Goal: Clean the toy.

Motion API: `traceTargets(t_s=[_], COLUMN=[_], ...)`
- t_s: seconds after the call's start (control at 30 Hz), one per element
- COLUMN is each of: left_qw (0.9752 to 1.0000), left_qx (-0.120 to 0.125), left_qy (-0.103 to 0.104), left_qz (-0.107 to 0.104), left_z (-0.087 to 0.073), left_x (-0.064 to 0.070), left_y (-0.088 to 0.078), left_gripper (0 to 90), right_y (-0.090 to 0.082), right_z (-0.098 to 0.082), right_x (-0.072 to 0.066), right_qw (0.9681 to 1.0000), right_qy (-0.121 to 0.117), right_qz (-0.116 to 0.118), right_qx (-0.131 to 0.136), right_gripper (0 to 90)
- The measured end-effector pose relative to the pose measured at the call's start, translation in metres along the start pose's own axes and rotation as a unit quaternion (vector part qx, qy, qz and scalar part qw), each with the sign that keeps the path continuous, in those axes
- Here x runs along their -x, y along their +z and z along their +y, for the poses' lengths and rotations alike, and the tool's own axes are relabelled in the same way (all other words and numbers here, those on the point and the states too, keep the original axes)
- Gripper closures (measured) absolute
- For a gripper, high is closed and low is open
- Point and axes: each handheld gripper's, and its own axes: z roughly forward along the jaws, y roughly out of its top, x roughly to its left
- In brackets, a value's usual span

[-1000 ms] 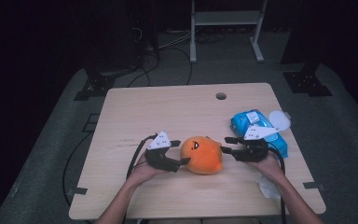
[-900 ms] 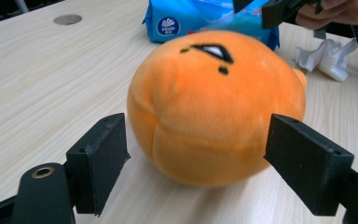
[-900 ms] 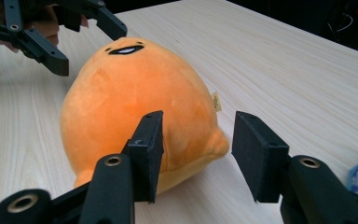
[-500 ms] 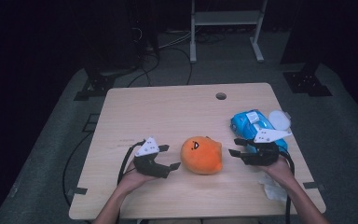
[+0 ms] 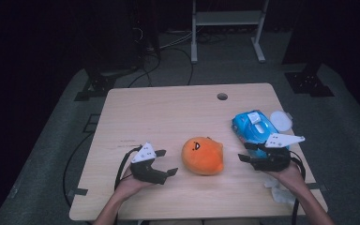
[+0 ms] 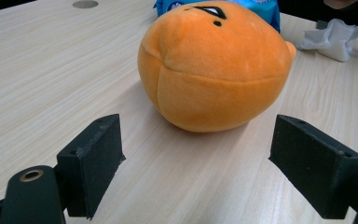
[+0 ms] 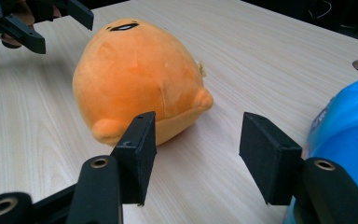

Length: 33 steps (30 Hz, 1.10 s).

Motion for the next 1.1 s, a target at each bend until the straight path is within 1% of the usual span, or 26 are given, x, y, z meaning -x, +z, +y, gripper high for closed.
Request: traceTargets(t_s=[0.13,0.17,0.37,0.53,0.63,0.8,0.93,1.1], left_qw=[1.0000,1.0000,1.0000,1.0000,0.9999,0.9999,1.0000,1.0000], left_qx=[0.000,-0.001,-0.001,-0.003,-0.004,-0.006,-0.004,-0.006], left_qy=[-0.003,-0.003,-0.005,-0.007,-0.009,-0.009,-0.007,-0.007], left_qz=[0.001,0.000,0.001,0.005,0.005,0.005,0.002,0.004], left_z=[-0.004,-0.005,-0.008,-0.012,-0.013,-0.014,-0.014,-0.016], left_x=[0.001,0.002,0.004,0.006,0.007,0.009,0.012,0.014], left_y=[-0.002,-0.003,-0.007,-0.011,-0.013,-0.015,-0.017,-0.021], left_gripper=[15.6,15.1,14.5,13.3,12.8,11.7,11.5,11.0], right_y=[-0.005,-0.006,-0.011,-0.020,-0.025,-0.032,-0.036,-0.042], right_z=[-0.004,-0.005,-0.012,-0.020,-0.025,-0.033,-0.038,-0.043], right_x=[-0.001,-0.001,-0.003,-0.002,-0.002,-0.001,-0.002,-0.002], right_qw=[1.0000,1.0000,0.9999,0.9998,0.9997,0.9994,0.9993,0.9991], right_qy=[0.007,0.003,0.007,0.014,0.020,0.029,0.032,0.035], right_qz=[-0.002,-0.002,-0.004,-0.008,-0.011,-0.013,-0.015,-0.019], right_qx=[-0.002,-0.003,-0.007,-0.012,-0.014,-0.011,-0.015,-0.018], right_gripper=[43.5,43.2,43.0,42.2,42.0,40.9,40.8,40.2])
